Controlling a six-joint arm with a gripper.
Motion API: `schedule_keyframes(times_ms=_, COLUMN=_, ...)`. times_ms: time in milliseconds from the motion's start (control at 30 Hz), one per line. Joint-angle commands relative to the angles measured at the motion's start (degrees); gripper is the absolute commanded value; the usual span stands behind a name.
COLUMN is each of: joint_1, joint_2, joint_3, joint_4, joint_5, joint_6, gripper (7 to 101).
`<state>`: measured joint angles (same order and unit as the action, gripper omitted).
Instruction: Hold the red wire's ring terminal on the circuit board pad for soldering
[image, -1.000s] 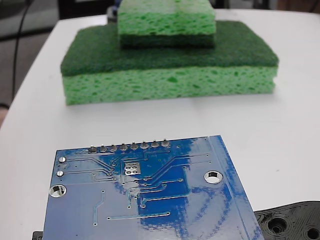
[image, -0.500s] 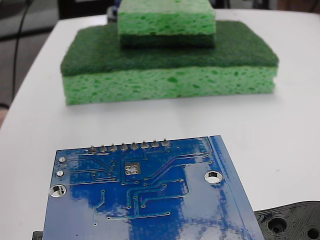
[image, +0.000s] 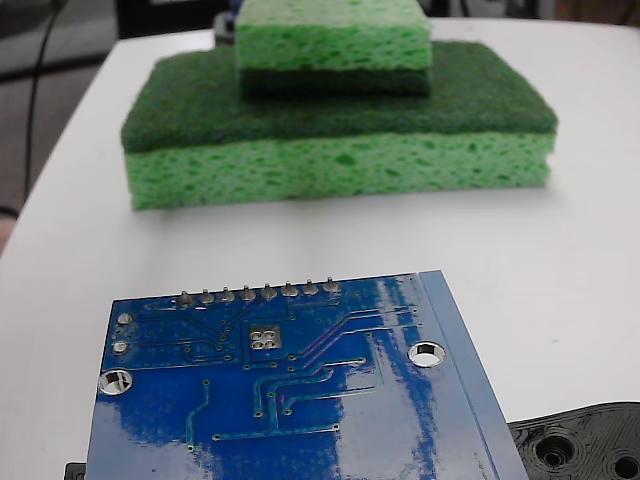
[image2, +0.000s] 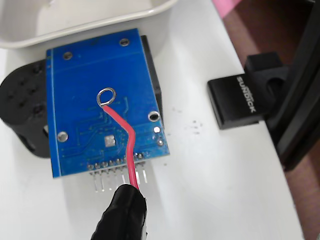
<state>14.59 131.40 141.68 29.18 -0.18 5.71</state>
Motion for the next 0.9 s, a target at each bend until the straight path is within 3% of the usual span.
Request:
schedule_keyframes(times_ms=33, joint_1=0.4, joint_2=-2.4, joint_3=-1.9, joint_4=-0.3, joint_5=-1.3, joint_6=0.0, gripper=100.3)
schedule_keyframes(times_ms=467, joint_1=1.4, joint_2=-9.6, joint_3=-5.5, joint_4=-0.7, joint_5=-2.8, joint_6=3.5, gripper=100.3)
schedule_keyframes(times_ms=900, joint_1=-1.6, joint_2=-15.6, joint_3=-9.5, joint_4=-0.4, joint_5=-1.6, joint_6=5.4, gripper=100.3)
